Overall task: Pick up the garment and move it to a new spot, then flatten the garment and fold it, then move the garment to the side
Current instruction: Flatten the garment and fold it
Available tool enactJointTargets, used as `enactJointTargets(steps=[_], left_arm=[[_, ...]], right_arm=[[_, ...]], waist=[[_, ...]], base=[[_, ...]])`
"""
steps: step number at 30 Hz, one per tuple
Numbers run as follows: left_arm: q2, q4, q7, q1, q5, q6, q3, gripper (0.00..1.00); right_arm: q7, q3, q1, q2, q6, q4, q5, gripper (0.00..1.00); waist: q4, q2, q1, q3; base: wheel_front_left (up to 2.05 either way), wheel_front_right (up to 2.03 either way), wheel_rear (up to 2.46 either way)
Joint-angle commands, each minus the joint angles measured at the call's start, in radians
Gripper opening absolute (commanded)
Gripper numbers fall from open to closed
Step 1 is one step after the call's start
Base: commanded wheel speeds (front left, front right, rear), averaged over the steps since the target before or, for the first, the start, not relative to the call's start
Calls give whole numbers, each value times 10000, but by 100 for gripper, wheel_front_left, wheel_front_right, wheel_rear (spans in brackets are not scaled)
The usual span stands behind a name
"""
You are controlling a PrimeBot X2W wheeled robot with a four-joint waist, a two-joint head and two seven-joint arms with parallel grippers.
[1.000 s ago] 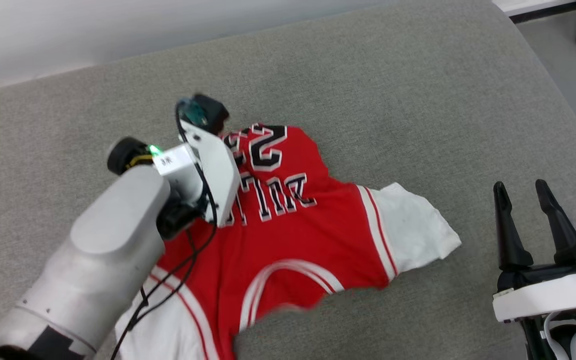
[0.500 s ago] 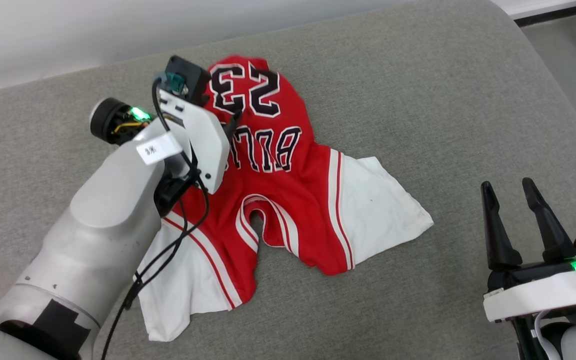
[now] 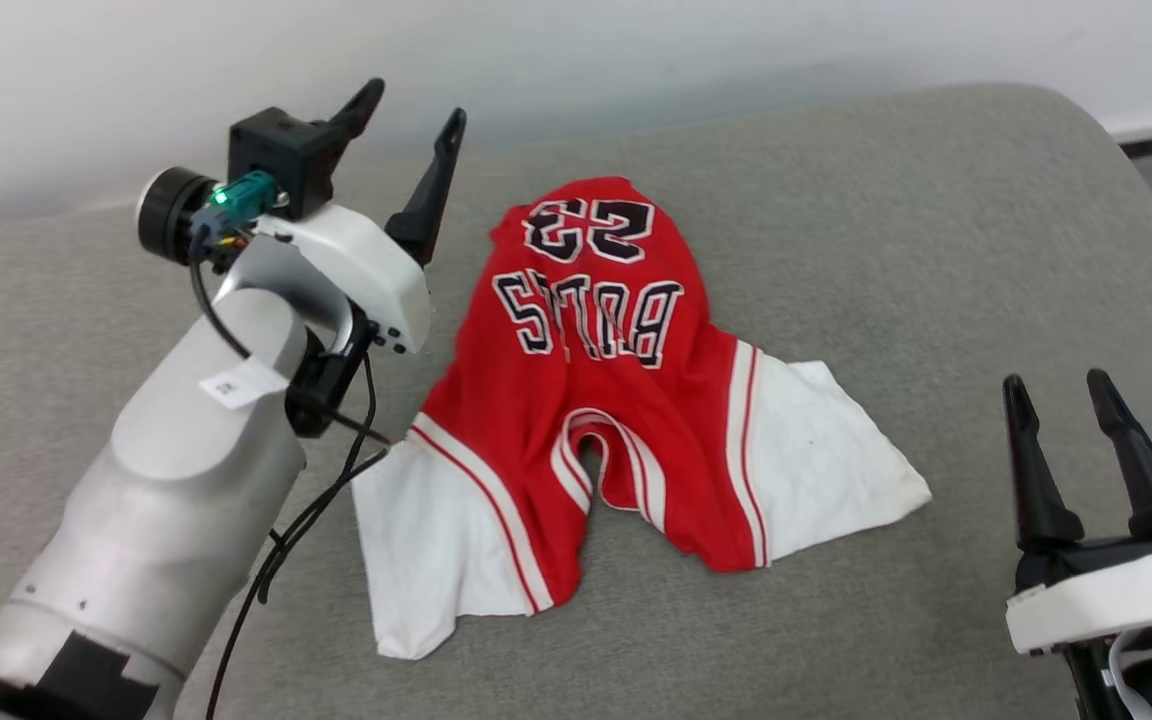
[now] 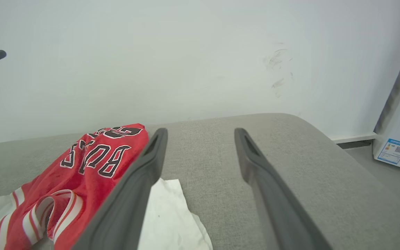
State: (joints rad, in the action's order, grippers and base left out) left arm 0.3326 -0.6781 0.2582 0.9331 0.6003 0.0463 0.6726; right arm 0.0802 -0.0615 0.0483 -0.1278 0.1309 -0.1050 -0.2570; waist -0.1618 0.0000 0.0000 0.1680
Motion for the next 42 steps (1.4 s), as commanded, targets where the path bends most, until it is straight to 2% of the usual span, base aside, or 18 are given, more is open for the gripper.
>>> enactJointTargets(steps=[1,4,10,19,26,30,35,39,42], left_arm=[[85,265,53,-411,-87,-180,-174,100],[286,1685,82,-1296,-320,-715,-1011,100],[459,3959,67,-3975,-760,-1451,-2173,100],[657,5361,-135,-7368,-699,-2083,-2092,100],[636,6420,-643,-8662,-591,-2684,-1849,100],[882,6973,-1790,-8453,-697,-2715,-1423,100],[1422,7572,-4319,-8050,-473,-2547,-834,100],[1738,7850,-6199,-7822,-192,-2682,-531,100],[1750,7926,-6906,-7742,-131,-2809,-389,100]], right_arm=[[-18,-56,-199,-94,-3,1,-19,100],[-66,-196,-411,-185,-3,5,-39,100],[-123,-518,-886,-280,-3,-11,-124,100],[-147,-475,-1387,-243,-3,-93,-146,100],[-175,-296,-1644,-255,-3,-223,-78,100],[-229,-219,-1597,-266,-3,-325,-56,100],[-264,-121,-1427,-322,-3,-379,9,100],[-257,-44,-1282,-332,-3,-366,25,100],[-217,35,-1196,-310,-3,-317,55,100]], waist=[[512,0,0,-457],[929,0,0,-747],[1571,0,0,-1305],[1895,0,0,-1777],[1951,0,0,-1680],[1949,0,0,-1417],[1876,0,0,-1009],[1737,0,0,-677],[1599,0,0,-429]], base=[[0,0,0],[0,0,0],[0,0,0],[0,0,0],[0,0,0],[0,0,0],[0,0,0],[0,0,0],[0,0,0]])
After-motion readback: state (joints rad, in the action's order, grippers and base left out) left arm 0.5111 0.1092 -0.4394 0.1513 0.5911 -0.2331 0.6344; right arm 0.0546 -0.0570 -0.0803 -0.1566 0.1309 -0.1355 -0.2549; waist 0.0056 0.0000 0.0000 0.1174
